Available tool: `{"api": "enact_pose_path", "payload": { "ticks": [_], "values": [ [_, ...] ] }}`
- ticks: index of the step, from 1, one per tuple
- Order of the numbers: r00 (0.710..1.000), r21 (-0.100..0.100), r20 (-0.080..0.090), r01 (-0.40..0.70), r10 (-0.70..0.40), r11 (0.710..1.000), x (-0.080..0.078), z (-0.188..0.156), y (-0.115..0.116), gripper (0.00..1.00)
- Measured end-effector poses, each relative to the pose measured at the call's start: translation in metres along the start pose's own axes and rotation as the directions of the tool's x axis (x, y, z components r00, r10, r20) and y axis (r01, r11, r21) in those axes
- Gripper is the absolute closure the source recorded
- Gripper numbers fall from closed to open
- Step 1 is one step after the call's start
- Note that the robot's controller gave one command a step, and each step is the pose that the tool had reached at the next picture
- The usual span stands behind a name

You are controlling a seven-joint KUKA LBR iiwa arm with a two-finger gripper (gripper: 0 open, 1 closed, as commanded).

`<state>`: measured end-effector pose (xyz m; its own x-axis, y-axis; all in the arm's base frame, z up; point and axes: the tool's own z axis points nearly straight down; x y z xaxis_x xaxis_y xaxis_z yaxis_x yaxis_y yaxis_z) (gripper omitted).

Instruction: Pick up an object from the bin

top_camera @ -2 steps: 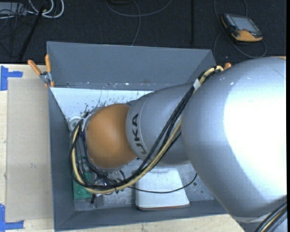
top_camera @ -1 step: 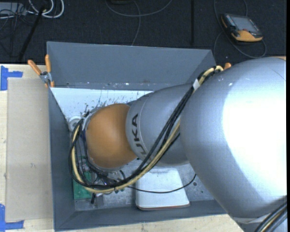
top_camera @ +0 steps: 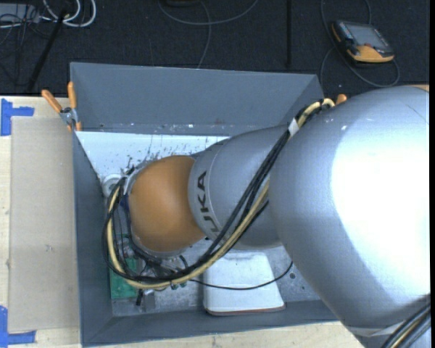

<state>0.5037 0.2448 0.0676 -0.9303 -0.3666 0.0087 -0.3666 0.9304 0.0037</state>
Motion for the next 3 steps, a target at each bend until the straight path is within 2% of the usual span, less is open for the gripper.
{"api": "enact_pose_path", "payload": {
  "ticks": [1,2,3],
  "values": [
    [1.0,-0.002,-0.001,-0.009,0.009,1.0,0.0,0.0,0.0,0.0],
    [1.0,-0.003,0.002,-0.011,0.011,1.0,-0.001,-0.001,0.0,1.0],
    [1.0,0.003,0.013,-0.014,0.014,1.0,-0.002,-0.053,0.0,1.0]
  ]
}}
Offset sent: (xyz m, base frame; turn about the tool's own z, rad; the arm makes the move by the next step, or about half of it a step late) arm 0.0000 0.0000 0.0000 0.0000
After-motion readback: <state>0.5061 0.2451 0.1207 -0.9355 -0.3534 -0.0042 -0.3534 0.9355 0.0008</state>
